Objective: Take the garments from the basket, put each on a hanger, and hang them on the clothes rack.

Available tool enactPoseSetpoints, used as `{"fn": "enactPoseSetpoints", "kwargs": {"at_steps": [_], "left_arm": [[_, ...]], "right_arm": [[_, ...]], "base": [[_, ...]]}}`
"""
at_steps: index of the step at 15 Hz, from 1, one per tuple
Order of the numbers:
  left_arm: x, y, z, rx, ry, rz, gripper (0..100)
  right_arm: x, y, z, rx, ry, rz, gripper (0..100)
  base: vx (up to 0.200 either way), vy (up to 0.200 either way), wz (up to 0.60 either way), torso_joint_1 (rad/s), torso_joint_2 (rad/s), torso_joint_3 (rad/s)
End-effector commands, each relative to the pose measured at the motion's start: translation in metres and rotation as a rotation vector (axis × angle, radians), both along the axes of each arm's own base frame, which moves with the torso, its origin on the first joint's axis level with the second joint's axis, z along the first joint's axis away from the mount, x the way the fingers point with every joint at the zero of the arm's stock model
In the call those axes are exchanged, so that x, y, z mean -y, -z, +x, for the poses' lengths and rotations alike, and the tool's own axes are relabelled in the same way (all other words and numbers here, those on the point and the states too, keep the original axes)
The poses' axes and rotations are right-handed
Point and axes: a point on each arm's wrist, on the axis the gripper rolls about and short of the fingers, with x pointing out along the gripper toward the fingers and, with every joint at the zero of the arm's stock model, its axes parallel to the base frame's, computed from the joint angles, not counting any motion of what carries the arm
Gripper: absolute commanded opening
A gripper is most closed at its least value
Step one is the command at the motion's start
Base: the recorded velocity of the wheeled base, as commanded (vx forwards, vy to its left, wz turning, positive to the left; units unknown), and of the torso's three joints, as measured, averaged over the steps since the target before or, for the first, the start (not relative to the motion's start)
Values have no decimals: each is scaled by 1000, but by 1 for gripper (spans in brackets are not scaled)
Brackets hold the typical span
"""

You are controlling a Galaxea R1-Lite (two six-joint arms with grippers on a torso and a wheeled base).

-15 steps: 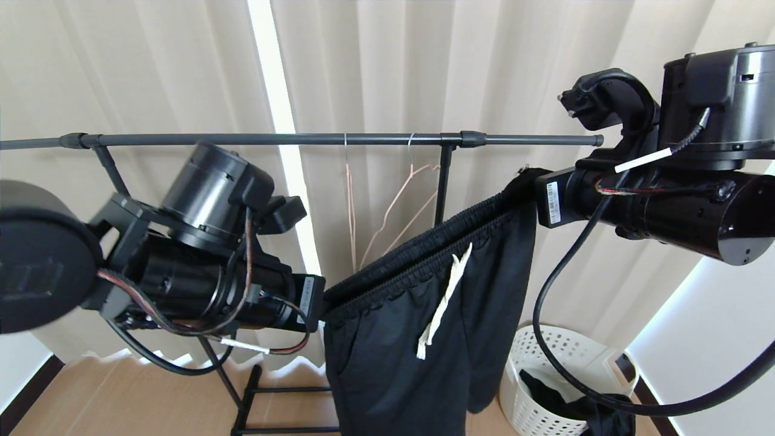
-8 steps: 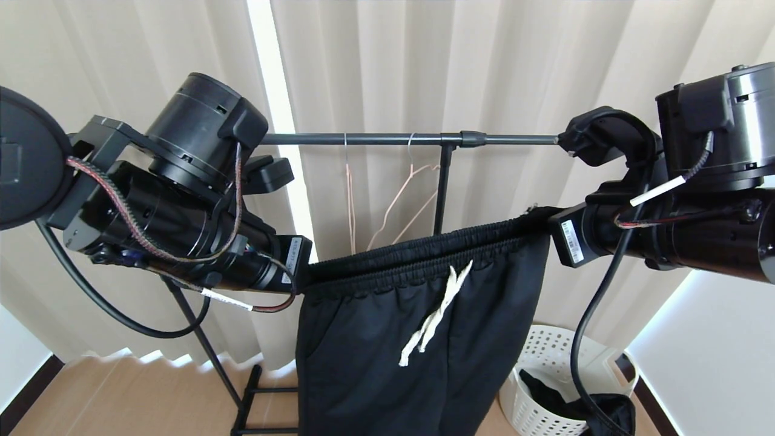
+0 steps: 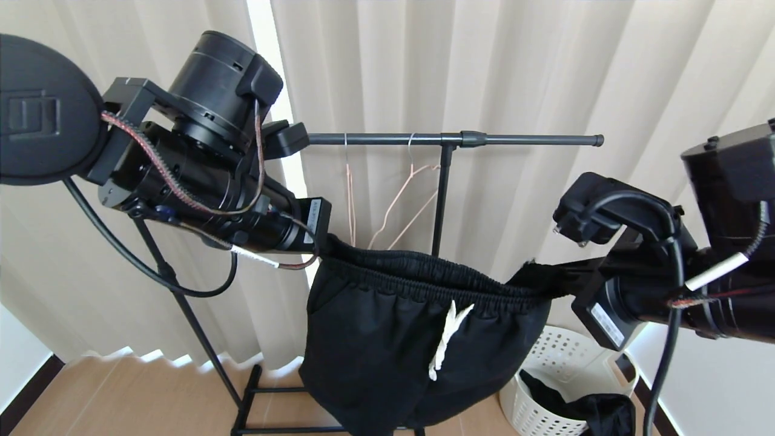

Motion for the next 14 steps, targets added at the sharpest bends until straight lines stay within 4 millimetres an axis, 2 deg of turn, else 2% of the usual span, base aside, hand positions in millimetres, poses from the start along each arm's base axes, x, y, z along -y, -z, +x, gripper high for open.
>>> {"fn": "enactPoseSetpoints", "kwargs": {"at_steps": [1,5,7,9,10,11,12,14], "left_arm": [[16,-5,23,21,31,-49,0],[36,-23,44,95,69,-128,0],[46,-20,52,122,84,-147,0],[48,-21,56,149,82,-165,0],[48,-23,57,167,80,-179,0],[48,-23,58,171,81,-182,0],[49,-24,57,174,83,-185,0],[49,-24,56,173,85,-186,0]], "right_arm": [[-3,-4,-26,6,-119,17,0],[-23,0,-45,-32,-243,46,0],[-42,4,-53,-81,-262,99,0],[-57,6,-56,-123,-260,144,0],[-74,6,-61,-169,-255,202,0],[-80,6,-62,-187,-245,221,0],[-95,7,-60,-227,-206,275,0],[-108,4,-58,-261,-164,345,0]], "base": [[0,0,0,0,0,0],[0,0,0,0,0,0],[0,0,0,0,0,0],[0,0,0,0,0,0],[0,0,0,0,0,0],[0,0,0,0,0,0],[0,0,0,0,0,0],[0,0,0,0,0,0]]}}
